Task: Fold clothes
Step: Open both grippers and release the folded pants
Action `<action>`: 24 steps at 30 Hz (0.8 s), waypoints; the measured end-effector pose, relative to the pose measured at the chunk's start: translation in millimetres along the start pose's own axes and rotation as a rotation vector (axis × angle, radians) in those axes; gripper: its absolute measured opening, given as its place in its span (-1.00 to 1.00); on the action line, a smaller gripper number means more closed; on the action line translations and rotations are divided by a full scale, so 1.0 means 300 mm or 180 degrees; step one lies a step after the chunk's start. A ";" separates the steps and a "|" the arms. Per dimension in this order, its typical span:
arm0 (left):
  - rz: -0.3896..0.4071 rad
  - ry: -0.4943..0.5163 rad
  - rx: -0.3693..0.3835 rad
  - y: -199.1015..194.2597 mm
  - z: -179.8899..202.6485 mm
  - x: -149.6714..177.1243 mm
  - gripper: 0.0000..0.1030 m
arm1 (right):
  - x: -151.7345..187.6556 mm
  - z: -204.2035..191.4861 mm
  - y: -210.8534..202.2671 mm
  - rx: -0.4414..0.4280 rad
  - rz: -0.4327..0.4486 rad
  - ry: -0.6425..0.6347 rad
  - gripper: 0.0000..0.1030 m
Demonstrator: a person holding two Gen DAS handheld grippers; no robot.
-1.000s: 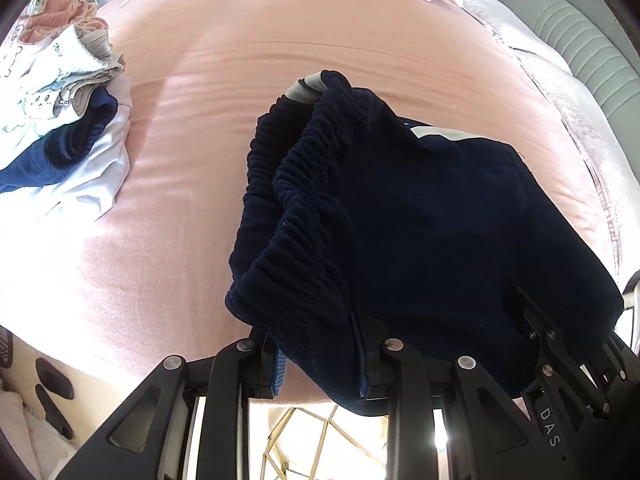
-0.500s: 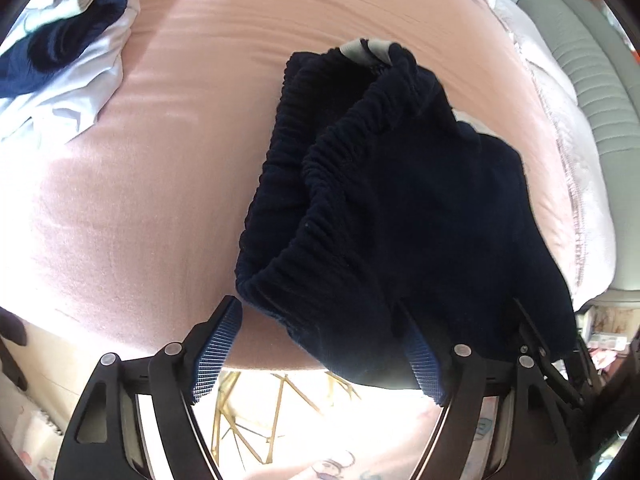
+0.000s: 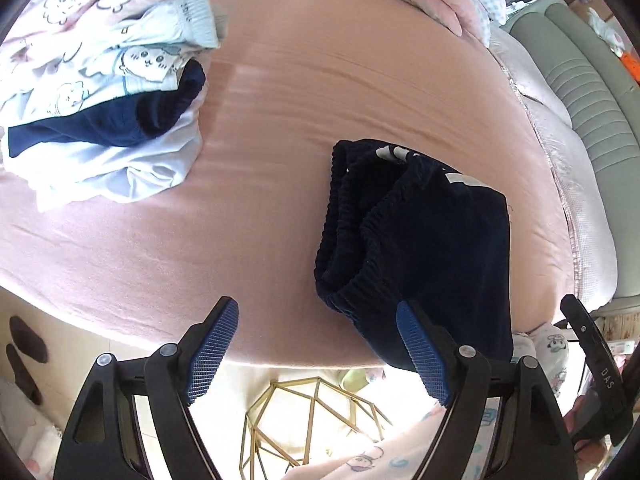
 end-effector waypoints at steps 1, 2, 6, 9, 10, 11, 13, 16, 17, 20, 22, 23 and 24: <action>0.0028 0.0028 -0.0041 0.004 0.077 0.011 0.57 | -0.003 0.005 -0.010 0.0011 0.0004 -0.0001 0.44; 0.0056 0.0056 -0.0082 0.008 0.152 0.020 0.57 | -0.006 0.005 -0.008 0.0028 -0.0005 -0.0014 0.44; 0.0055 0.0150 -0.0191 -0.044 0.237 -0.063 0.57 | -0.013 -0.007 0.027 0.0066 -0.0046 -0.0104 0.44; 0.0064 0.0226 -0.0253 0.039 0.302 -0.195 0.57 | -0.024 -0.016 0.048 0.0070 -0.0092 -0.0162 0.44; 0.0072 0.0253 -0.0279 0.041 0.308 -0.207 0.57 | -0.031 -0.022 0.064 0.0066 -0.0102 -0.0181 0.44; 0.0091 0.0285 -0.0298 0.036 0.312 -0.215 0.57 | -0.038 -0.028 0.081 0.0062 -0.0113 -0.0199 0.44; 0.0122 0.0363 -0.0324 0.048 0.321 -0.240 0.57 | -0.054 -0.034 0.095 0.0077 -0.0129 -0.0247 0.44; 0.0160 0.0471 -0.0387 0.066 0.335 -0.281 0.57 | -0.080 -0.042 0.120 0.0078 -0.0156 -0.0323 0.44; 0.0168 0.0513 -0.0408 0.065 0.342 -0.288 0.57 | -0.088 -0.045 0.128 0.0076 -0.0166 -0.0344 0.44; 0.0158 0.0615 -0.0477 0.089 0.371 -0.323 0.57 | -0.107 -0.049 0.157 0.0034 -0.0225 -0.0338 0.44; 0.0162 0.0656 -0.0491 0.105 0.378 -0.342 0.57 | -0.118 -0.050 0.175 0.0007 -0.0247 -0.0338 0.44; 0.0148 0.0666 -0.0481 0.113 0.376 -0.352 0.57 | -0.122 -0.051 0.185 -0.0013 -0.0264 -0.0336 0.44; 0.0136 0.0668 -0.0460 0.114 0.376 -0.356 0.57 | -0.126 -0.052 0.196 -0.0034 -0.0281 -0.0334 0.44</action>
Point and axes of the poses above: each gripper's, at about its wrist camera, not at the fingertips, and y roughly the way its jaws point, z to its right, x to its underside, the point moved 5 cm from there along y, roughly the way its jaws point
